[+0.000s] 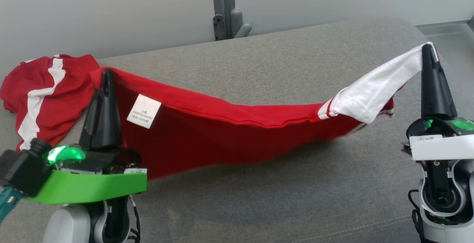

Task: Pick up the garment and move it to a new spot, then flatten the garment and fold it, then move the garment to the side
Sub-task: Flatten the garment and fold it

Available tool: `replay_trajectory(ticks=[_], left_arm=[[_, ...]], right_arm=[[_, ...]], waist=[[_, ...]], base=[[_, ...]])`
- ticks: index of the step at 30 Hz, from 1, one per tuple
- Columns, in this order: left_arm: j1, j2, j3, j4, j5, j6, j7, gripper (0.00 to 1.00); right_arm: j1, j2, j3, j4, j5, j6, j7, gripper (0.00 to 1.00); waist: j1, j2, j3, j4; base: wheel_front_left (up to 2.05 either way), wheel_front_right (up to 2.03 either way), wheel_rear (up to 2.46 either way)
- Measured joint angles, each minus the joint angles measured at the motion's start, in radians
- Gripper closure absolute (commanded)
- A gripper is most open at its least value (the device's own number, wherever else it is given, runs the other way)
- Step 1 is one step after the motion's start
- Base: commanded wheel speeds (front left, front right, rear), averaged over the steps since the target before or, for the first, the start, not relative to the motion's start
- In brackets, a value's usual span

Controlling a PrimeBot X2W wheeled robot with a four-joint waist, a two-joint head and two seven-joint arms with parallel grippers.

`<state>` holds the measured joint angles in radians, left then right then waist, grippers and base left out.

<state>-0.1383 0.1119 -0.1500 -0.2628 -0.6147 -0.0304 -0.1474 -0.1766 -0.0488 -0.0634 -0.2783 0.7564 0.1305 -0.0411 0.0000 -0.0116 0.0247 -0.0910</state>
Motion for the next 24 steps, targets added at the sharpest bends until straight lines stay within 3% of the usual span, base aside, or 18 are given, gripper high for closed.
replay_trajectory(ticks=[8,15,20,24], left_arm=[[-0.107,0.051,0.016,-0.215,-0.004,0.03,0.116,1.0],[-0.259,0.076,0.006,-0.211,-0.004,0.035,0.199,1.0],[-0.435,0.099,0.003,-0.03,-0.016,0.003,0.234,1.0],[-0.674,0.132,0.012,0.178,0.002,-0.022,0.25,1.0]], right_arm=[[-0.047,-0.003,-0.042,-0.169,0.011,0.0,0.077,1.0],[-0.148,-0.002,-0.065,-0.19,0.007,0.0,0.133,1.0],[-0.335,-0.001,-0.018,-0.043,-0.003,0.0,0.137,1.0],[-0.601,-0.002,0.003,0.191,-0.049,0.0,0.095,1.0]], waist=[[0.0,0.0,-0.001,-0.011],[0.0,0.0,0.037,-0.011],[0.0,0.0,0.096,-0.012],[0.0,0.0,0.164,-0.018]], base=[[0.0,0.0,0.0],[0.0,0.0,0.0],[0.0,0.0,0.0],[0.0,0.0,0.0]])
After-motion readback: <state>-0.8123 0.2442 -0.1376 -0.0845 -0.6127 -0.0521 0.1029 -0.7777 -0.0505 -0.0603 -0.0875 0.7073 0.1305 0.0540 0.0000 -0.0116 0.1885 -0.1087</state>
